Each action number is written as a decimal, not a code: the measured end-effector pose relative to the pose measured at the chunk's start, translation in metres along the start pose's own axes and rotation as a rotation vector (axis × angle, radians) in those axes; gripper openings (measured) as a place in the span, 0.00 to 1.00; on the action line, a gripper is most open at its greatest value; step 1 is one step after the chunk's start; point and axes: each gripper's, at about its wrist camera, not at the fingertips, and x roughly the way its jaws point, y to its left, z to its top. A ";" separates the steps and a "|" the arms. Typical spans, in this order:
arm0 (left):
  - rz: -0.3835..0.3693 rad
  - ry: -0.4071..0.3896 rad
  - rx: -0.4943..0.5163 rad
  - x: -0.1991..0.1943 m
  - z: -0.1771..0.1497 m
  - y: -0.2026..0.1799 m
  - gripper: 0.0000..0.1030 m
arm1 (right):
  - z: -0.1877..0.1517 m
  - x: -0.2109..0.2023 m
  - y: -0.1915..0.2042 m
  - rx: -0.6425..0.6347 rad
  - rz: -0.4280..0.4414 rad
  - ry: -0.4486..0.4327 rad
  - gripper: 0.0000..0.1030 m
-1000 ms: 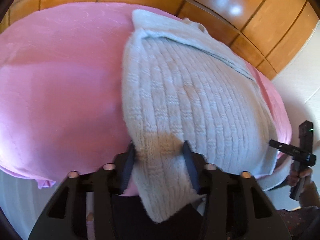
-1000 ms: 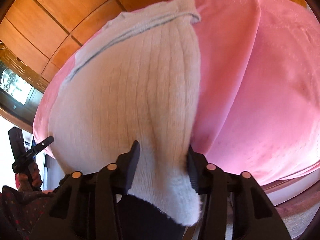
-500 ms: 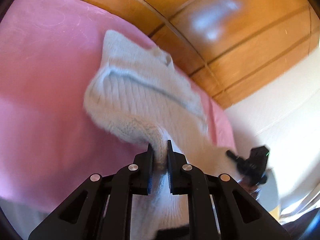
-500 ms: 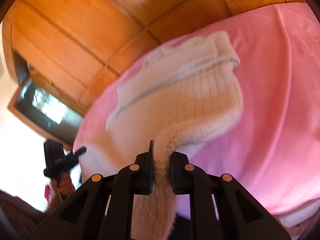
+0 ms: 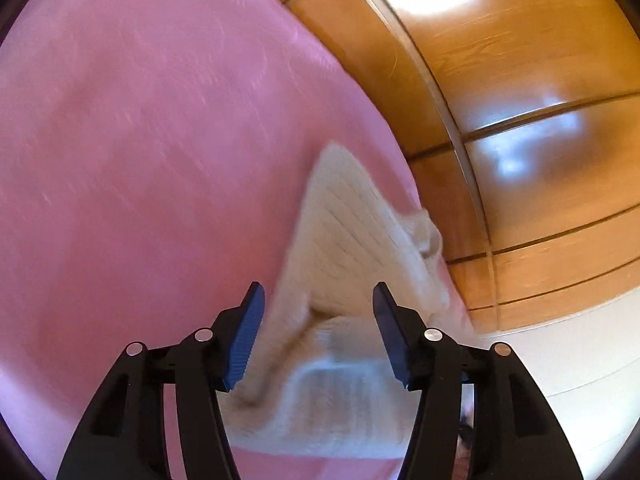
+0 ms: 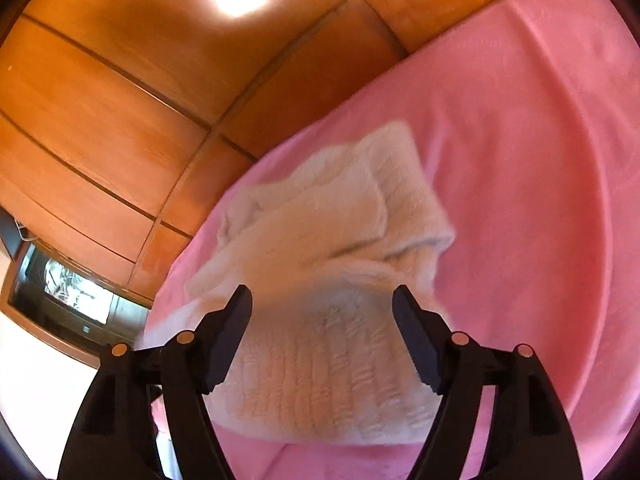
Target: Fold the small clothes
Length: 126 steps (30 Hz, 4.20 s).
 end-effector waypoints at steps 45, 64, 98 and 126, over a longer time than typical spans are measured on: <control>0.057 0.048 0.780 -0.050 -0.129 -0.068 0.19 | -0.087 -0.028 0.069 -0.393 -0.275 0.010 0.37; 0.000 -0.026 0.769 0.007 -0.120 -0.108 0.04 | -0.071 0.064 0.113 -0.591 -0.348 -0.033 0.04; 0.359 -0.064 0.755 0.016 -0.076 -0.043 0.07 | -0.041 0.060 0.076 -0.585 -0.504 -0.040 0.07; 0.503 -0.081 0.558 0.094 0.028 -0.054 0.05 | 0.070 0.177 0.068 -0.437 -0.574 -0.035 0.06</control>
